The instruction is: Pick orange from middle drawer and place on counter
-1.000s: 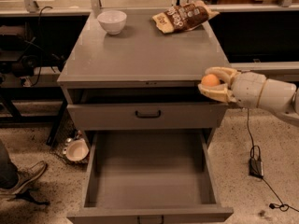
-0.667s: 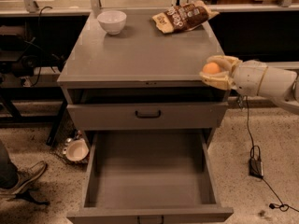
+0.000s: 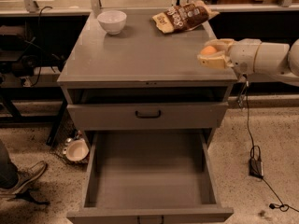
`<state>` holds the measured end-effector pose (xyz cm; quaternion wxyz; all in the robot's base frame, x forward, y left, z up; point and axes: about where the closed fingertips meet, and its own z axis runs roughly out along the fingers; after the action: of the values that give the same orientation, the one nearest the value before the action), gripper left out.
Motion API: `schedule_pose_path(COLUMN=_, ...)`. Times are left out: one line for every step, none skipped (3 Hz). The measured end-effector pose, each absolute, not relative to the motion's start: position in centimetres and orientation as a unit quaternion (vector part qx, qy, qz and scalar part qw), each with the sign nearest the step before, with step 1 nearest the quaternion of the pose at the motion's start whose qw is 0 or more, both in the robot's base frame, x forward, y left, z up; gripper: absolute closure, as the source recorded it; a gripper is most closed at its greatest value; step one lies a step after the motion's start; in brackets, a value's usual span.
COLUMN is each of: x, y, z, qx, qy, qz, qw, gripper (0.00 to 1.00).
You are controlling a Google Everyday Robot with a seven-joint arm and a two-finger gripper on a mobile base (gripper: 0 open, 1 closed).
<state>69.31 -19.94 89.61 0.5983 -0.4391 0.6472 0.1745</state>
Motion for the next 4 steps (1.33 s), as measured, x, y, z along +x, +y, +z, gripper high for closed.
schedule_pose_path(x=72.0, y=-19.4, z=89.0, qx=-0.442, qy=0.669, qz=0.19, qw=0.567, gripper=1.0)
schedule_pose_path(x=74.3, y=-18.2, z=88.0, qx=-0.454, qy=0.682, qz=0.211, qw=0.534, gripper=1.0)
schedule_pose_path(x=75.9, y=-15.7, z=86.4, qx=-0.478, qy=0.686, qz=0.228, qw=0.499, gripper=1.0)
schedule_pose_path(x=76.6, y=-14.5, z=85.6, qx=-0.49, qy=0.687, qz=0.234, qw=0.483, gripper=1.0)
